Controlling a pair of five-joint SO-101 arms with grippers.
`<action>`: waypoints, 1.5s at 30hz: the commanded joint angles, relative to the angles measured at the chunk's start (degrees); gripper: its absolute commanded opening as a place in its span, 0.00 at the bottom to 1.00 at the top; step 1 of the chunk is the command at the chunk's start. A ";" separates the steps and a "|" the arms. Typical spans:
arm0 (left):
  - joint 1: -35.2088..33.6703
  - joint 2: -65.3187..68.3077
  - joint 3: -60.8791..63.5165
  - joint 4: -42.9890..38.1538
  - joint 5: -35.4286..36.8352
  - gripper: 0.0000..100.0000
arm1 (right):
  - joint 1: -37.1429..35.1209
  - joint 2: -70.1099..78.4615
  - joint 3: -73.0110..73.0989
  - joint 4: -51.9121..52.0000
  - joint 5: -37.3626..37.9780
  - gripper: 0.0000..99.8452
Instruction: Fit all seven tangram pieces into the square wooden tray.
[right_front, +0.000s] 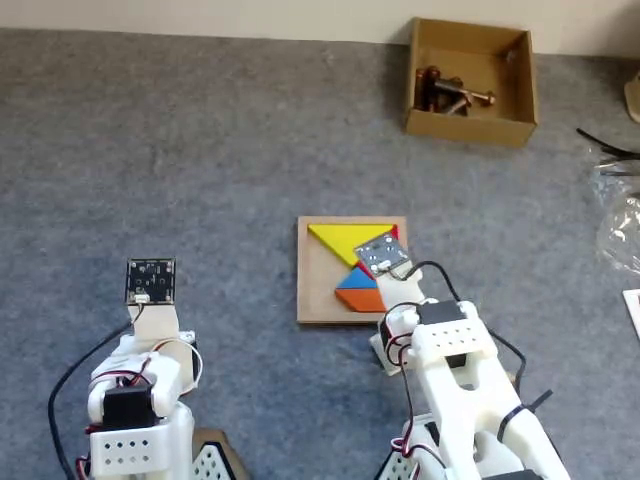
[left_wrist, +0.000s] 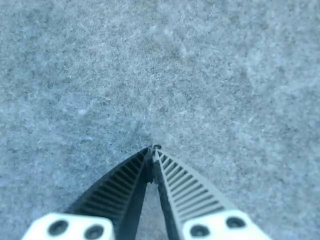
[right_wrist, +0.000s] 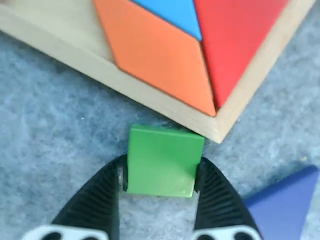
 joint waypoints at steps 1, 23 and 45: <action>-0.48 0.40 1.19 0.44 0.09 0.00 | -0.57 -1.63 -0.22 0.04 0.97 0.01; -0.48 0.40 1.19 0.44 0.09 0.00 | -0.92 -1.71 -18.68 18.86 9.49 0.01; -0.48 0.40 1.19 0.44 0.09 0.00 | -4.44 1.89 -36.53 15.52 9.23 0.01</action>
